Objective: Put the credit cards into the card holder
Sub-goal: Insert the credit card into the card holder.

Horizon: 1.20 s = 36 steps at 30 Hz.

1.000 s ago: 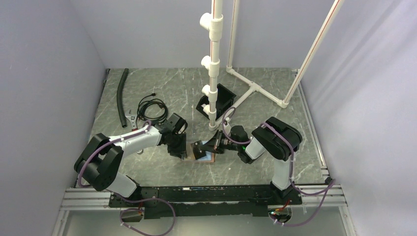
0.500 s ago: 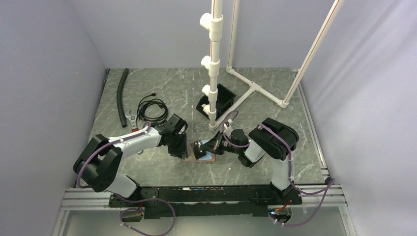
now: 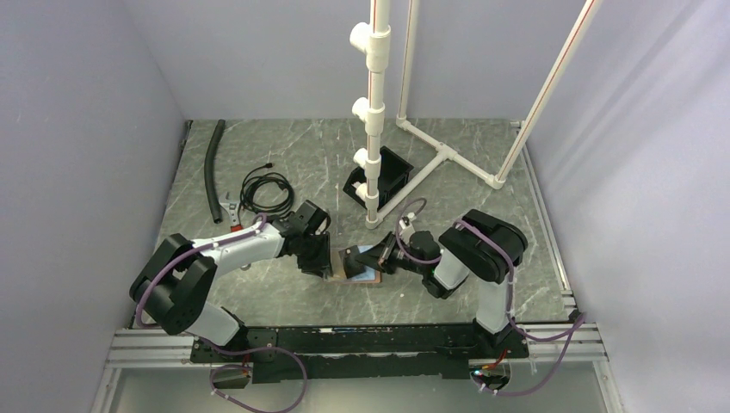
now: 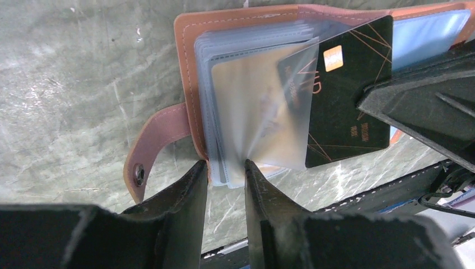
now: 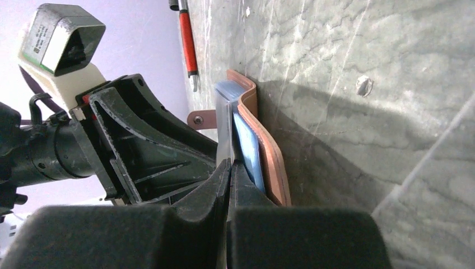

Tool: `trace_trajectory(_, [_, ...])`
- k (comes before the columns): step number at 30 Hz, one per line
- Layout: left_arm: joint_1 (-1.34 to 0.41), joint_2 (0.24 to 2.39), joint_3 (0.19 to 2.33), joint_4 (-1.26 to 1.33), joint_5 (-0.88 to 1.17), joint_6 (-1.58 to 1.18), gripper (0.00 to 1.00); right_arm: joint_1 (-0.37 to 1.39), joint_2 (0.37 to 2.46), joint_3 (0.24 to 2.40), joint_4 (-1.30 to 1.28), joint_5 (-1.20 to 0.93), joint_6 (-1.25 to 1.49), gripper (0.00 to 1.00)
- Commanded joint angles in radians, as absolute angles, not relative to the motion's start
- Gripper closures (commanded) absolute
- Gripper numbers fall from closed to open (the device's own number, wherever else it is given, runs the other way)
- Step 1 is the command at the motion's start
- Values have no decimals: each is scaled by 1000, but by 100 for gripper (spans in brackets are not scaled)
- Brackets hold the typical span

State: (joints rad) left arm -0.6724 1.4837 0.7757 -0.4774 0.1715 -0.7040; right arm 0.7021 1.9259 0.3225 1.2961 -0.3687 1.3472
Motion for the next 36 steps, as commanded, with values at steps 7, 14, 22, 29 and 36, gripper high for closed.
trace_trajectory(7, [-702,1539,736,-424,219,-739,67,704,1847,282,1297,-296,1361,100])
trace_trajectory(14, [-700,1542,741,-433,221,-741,67,704,1824,263,1279,-254,1336,100])
trace_trajectory(22, [-701,1540,732,-390,264,-751,66,708,1900,252,1390,-219,1268,100])
trace_trajectory(29, [-701,1524,732,-380,285,-753,65,736,1933,267,1439,-203,1279,100])
trace_trajectory(36, [-698,1481,725,-377,283,-756,53,762,1981,258,1520,-164,1232,100])
